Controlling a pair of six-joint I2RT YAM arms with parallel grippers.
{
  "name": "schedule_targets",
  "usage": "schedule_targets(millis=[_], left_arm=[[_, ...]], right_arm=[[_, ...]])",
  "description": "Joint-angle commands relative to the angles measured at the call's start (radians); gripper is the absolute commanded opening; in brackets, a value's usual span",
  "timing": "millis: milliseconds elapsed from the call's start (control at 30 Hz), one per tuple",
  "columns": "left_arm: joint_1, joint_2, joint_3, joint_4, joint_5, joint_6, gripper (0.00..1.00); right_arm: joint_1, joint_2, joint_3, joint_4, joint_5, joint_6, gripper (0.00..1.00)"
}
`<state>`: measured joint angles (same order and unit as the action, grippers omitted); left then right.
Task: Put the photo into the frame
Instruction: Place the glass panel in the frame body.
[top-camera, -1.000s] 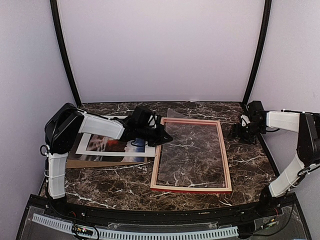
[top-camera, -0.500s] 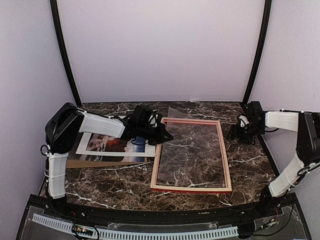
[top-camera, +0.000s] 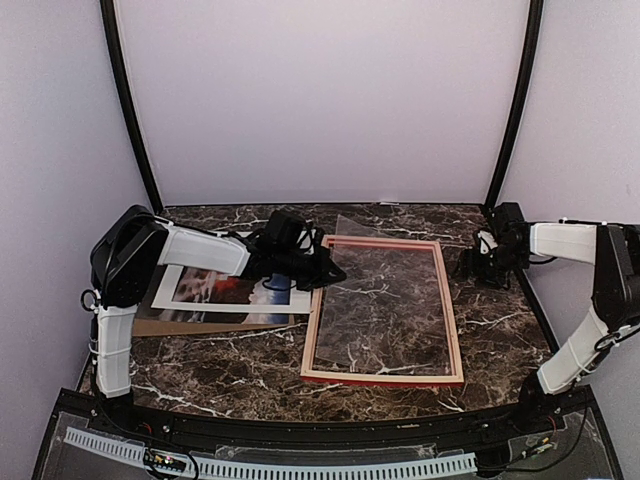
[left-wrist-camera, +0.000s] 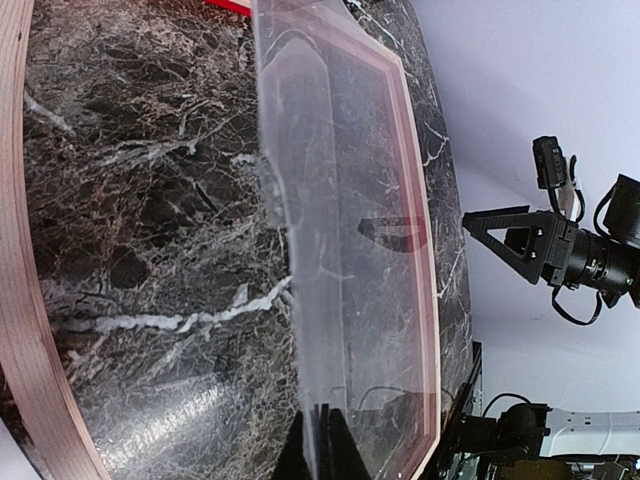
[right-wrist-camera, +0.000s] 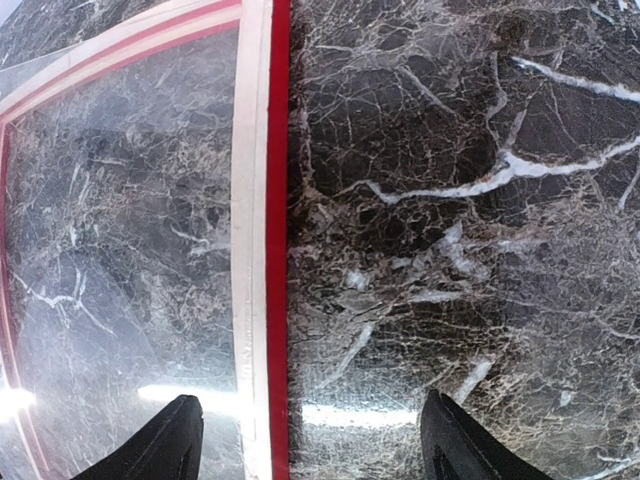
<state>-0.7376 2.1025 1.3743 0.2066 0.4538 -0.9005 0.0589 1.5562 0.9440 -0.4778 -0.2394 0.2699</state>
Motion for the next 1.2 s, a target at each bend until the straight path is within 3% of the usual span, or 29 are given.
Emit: schedule_targets(millis=[0,1167], left_arm=[[0.006,0.002,0.023,-0.027,0.010,0.022,0.00],[-0.004,-0.044,-0.050,0.018,-0.012,-0.025,0.00]], right_arm=[[0.005,0.012,-0.001,0.014,0.001,-0.008,0.76],[0.008,0.019,-0.005,0.019,0.005,-0.009,0.76]])
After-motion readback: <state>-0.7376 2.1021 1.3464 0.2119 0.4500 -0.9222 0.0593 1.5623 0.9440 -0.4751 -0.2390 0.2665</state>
